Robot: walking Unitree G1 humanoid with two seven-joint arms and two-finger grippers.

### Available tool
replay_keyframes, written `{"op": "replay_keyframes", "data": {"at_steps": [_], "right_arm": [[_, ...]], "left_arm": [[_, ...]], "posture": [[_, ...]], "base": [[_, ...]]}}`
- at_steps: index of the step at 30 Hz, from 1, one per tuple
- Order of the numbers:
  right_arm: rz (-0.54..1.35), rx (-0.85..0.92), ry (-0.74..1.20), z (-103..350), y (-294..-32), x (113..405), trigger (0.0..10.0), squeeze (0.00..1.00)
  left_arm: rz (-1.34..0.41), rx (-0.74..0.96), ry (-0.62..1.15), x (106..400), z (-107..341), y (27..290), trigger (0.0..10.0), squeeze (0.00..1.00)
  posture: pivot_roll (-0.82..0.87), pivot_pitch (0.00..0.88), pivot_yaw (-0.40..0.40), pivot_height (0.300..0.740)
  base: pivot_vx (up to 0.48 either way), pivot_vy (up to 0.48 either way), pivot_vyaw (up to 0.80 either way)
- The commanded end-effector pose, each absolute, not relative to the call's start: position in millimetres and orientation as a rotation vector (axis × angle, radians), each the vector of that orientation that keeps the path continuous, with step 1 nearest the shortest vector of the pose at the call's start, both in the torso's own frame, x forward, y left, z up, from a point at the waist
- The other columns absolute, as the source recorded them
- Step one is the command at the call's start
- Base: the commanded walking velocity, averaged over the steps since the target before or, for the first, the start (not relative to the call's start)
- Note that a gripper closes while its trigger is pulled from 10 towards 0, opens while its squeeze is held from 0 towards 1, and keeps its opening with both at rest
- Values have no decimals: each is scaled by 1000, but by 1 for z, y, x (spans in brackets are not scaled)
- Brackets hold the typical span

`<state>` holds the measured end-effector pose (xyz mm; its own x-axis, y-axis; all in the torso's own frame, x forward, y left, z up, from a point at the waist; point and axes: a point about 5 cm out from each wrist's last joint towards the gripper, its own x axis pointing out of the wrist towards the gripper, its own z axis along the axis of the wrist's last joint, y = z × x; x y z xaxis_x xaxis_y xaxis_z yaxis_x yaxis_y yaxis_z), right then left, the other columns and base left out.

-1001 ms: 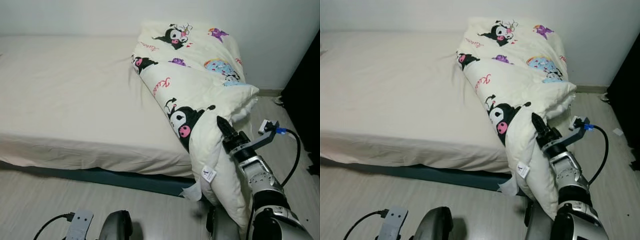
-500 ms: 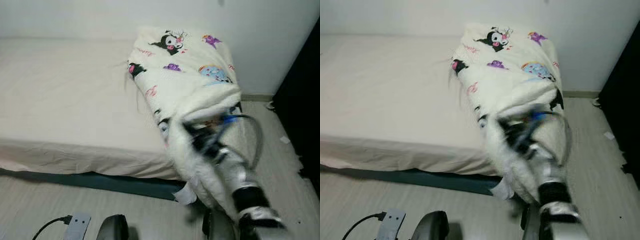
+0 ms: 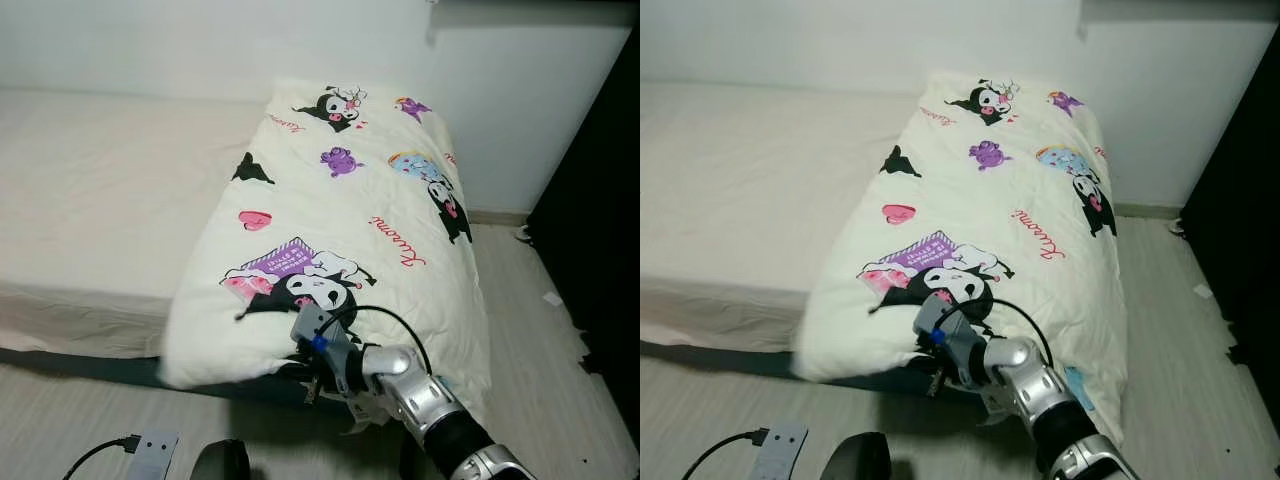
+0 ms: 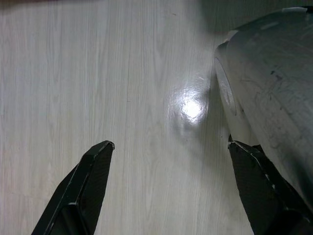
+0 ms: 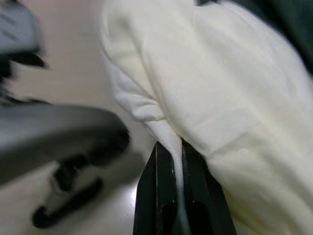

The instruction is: Clean up the room

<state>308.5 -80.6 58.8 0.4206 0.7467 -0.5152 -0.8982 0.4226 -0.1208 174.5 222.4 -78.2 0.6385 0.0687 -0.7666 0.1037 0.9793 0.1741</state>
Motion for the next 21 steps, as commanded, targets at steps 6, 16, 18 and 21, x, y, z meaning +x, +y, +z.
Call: {"op": "replay_keyframes", "data": {"at_steps": [6,16,18,21], "right_arm": [[1041,-399,523,41,-98,299,10000,1000],[1184,-94,519,40,-84,279,10000,1000],[1255,13,524,43,-83,271,10000,1000],[1290,82,510,46,-85,266,10000,1000]], "left_arm": [[-99,176,929,166,-88,194,10000,0],[-109,183,929,171,-87,188,10000,0],[-110,192,930,172,-87,189,10000,0],[-108,196,930,173,-86,189,10000,0]], "posture": [[24,55,-27,471],[7,37,-31,471],[4,31,-32,471],[1,25,-33,471]], "base": [[0,0,0],[0,0,0],[0,0,0],[0,0,0]]}}
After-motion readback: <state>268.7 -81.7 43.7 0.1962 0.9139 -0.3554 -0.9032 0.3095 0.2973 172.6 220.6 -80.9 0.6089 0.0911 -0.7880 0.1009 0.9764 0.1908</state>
